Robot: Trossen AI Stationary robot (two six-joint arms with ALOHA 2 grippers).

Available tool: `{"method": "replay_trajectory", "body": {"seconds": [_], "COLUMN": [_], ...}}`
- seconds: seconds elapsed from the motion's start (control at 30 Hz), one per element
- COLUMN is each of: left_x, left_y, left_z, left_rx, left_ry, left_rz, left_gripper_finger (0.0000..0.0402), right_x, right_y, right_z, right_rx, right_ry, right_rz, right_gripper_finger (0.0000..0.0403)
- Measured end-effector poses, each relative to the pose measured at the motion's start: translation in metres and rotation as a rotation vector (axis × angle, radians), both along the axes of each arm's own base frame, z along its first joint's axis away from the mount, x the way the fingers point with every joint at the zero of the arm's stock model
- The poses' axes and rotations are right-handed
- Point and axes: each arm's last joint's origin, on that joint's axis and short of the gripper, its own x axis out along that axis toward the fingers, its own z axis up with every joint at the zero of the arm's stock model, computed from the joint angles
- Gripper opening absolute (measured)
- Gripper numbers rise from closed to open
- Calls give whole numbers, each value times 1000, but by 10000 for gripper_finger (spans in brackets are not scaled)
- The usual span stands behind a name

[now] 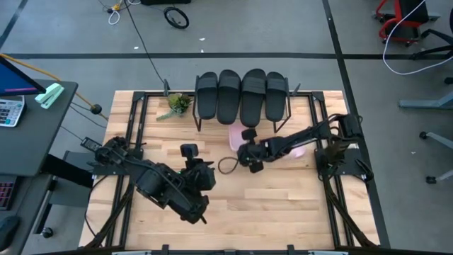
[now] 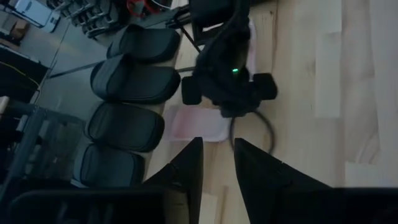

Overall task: Pick and place slides into the shelf
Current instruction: Put the pink slide under the shelf

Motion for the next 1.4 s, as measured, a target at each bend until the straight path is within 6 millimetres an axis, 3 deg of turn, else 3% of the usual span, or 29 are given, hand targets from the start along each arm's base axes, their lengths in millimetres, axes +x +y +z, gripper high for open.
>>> {"method": "replay_trajectory", "body": {"seconds": [0.37, 0.67, 1.07, 1.27, 1.4], "left_x": [-3, -3, -3, -4, -4], "left_y": [1, 1, 1, -1, -1], "left_z": [3, 3, 3, 3, 3], "left_rx": [2, 3, -6, -22, -77], "left_ry": [0, 1, -5, -17, -59], "left_rz": [-8, -8, -2, 6, 54], "left_gripper_finger": [98, 89, 89, 91, 94], "right_x": [6, 3, 9, -12, -33], "right_y": [-48, -44, -2, 47, 87], "right_z": [5, 3, 15, 39, 62], "right_rx": [9, 56, 17, 190, 442], "right_ry": [-89, -86, -121, -150, -206], "right_rz": [-52, -123, -133, -252, -325], "right_gripper_finger": [3, 55, 99, 100, 100]}}
